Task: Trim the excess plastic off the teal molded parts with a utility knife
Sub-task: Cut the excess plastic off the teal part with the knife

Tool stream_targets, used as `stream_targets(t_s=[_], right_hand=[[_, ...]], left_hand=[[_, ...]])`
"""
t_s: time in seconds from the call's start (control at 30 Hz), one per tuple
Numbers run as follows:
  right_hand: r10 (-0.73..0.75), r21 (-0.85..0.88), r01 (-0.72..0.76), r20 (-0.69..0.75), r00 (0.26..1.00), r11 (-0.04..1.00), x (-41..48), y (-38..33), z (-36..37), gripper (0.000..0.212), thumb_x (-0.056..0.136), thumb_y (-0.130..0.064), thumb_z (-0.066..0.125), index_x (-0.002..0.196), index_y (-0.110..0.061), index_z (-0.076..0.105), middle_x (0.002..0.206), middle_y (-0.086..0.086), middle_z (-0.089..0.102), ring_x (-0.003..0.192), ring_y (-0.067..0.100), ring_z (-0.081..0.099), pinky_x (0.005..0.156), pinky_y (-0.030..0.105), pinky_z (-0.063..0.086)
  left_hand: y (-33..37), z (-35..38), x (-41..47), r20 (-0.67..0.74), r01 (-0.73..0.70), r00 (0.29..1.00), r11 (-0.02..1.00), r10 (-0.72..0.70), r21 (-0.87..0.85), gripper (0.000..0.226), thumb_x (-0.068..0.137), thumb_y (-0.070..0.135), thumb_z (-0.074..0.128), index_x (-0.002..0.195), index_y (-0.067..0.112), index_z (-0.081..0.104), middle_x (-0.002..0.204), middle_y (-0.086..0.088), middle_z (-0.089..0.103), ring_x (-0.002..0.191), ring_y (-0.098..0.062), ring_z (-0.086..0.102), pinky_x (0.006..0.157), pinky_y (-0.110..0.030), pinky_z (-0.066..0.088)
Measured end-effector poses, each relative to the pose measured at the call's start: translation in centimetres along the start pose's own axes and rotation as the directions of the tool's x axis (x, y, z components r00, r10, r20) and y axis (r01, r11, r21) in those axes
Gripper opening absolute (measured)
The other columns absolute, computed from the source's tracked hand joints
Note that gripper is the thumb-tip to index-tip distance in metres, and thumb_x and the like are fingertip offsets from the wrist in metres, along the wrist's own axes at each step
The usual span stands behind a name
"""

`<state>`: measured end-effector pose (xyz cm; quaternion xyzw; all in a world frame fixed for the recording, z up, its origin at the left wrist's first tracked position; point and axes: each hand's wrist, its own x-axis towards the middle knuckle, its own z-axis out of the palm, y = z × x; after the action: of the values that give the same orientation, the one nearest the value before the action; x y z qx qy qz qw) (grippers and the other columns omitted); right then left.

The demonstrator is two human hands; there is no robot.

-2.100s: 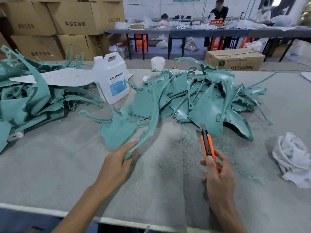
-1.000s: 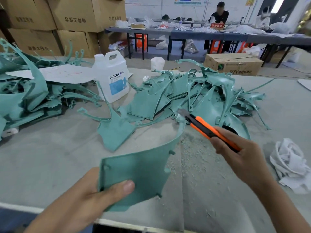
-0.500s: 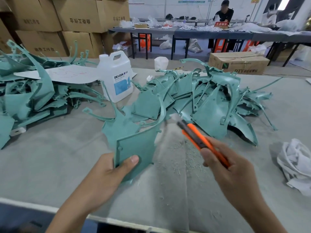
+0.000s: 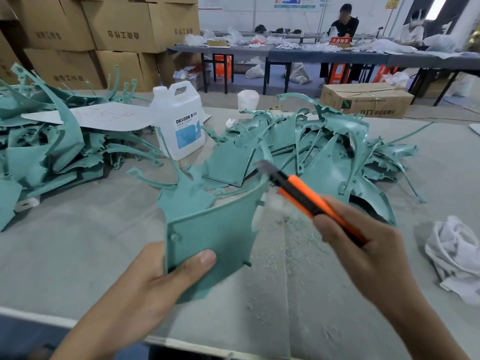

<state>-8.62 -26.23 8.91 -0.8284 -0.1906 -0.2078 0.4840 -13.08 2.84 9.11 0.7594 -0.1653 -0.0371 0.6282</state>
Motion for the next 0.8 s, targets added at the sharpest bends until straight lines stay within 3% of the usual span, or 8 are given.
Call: stream_targets(t_s=[0.1,0.2,0.3,0.4,0.53,0.6,0.7,0.8], right_hand=[[0.061,-0.19,-0.08,-0.102,0.993,0.979,2.3,2.2,-1.0,0.023,0.092,-0.059,0.052,0.113,-0.061,0.061,0.065,-0.001,0.064,0.047,0.012,0.055,0.043,0.026,0.047],[0.201,-0.268,-0.241,-0.167,0.965,0.933,3.8,4.5,-1.1,0.025,0.095,-0.049,0.056,0.116,-0.043,0.068,0.065,-0.003,0.066,0.051,0.016,0.058,0.051,0.038,0.052],[0.361,0.121,-0.342,-0.209,0.909,0.932,4.1,4.9,-0.2,0.014,0.098,-0.036,0.061,0.096,-0.026,0.071,0.063,-0.006,0.063,0.047,0.014,0.048,0.044,0.03,0.041],[0.416,0.511,-0.334,-0.053,0.908,0.792,2.7,3.1,0.9,0.013,0.094,-0.033,0.067,0.092,-0.021,0.062,0.067,-0.007,0.059,0.053,0.012,0.05,0.037,0.023,0.037],[0.219,0.527,-0.328,0.259,0.941,0.784,1.0,-0.3,3.6,0.021,0.086,-0.036,0.074,0.102,-0.027,0.065,0.09,0.011,0.066,0.06,0.022,0.063,0.037,0.022,0.04],[0.204,0.491,-0.36,0.343,0.917,0.793,1.0,-1.3,4.6,0.021,0.082,-0.026,0.075,0.099,-0.025,0.064,0.077,0.01,0.065,0.051,0.016,0.056,0.037,0.021,0.036],[0.271,0.543,-0.388,0.285,0.919,0.744,1.7,-1.8,5.1,0.022,0.081,-0.008,0.076,0.089,-0.017,0.058,0.063,0.001,0.05,0.044,0.01,0.037,0.039,0.02,0.03],[0.386,0.682,-0.386,0.163,0.908,0.621,2.6,-1.9,4.4,0.02,0.085,-0.003,0.072,0.087,-0.013,0.055,0.061,0.006,0.041,0.046,0.014,0.029,0.038,0.023,0.021]], left_hand=[[0.5,-1.2,-1.0,0.142,-0.025,0.989,0.995,0.038,-0.094,0.041,0.095,0.041,0.063,0.136,0.036,0.058,0.132,0.004,0.066,0.12,-0.015,0.063,0.093,-0.024,0.053],[0.1,-1.2,-1.3,0.175,0.049,0.984,0.979,-0.014,-0.196,0.045,0.09,0.042,0.07,0.134,0.037,0.06,0.133,0.003,0.065,0.123,-0.016,0.061,0.096,-0.023,0.051],[-0.7,-0.7,-0.6,0.098,0.085,0.992,0.99,-0.074,-0.11,0.036,0.093,0.039,0.066,0.129,0.037,0.064,0.127,0.003,0.069,0.118,-0.017,0.065,0.093,-0.022,0.052],[-1.3,0.1,0.4,-0.06,0.121,0.991,0.988,-0.116,0.095,0.029,0.097,0.033,0.061,0.125,0.035,0.066,0.12,0.013,0.071,0.113,-0.01,0.066,0.092,-0.022,0.052],[-1.0,1.1,1.5,-0.143,0.142,0.986,0.902,-0.091,0.408,0.021,0.095,0.049,0.061,0.11,0.036,0.062,0.093,0.014,0.072,0.084,-0.007,0.067,0.079,-0.038,0.056],[-0.7,1.4,2.0,-0.144,0.113,0.988,0.861,-0.047,0.495,0.044,0.085,0.065,0.055,0.102,0.025,0.062,0.08,0.005,0.066,0.071,-0.014,0.062,0.066,-0.041,0.054],[-0.2,1.4,2.3,-0.247,0.118,0.969,0.836,0.022,0.536,0.053,0.072,0.072,0.054,0.092,0.024,0.061,0.068,0.008,0.062,0.058,-0.007,0.055,0.057,-0.033,0.047],[-0.3,1.1,1.9,-0.501,0.097,0.862,0.945,0.077,0.311,0.043,0.065,0.065,0.069,0.098,0.037,0.068,0.079,0.013,0.073,0.066,-0.008,0.066,0.06,-0.025,0.052]])
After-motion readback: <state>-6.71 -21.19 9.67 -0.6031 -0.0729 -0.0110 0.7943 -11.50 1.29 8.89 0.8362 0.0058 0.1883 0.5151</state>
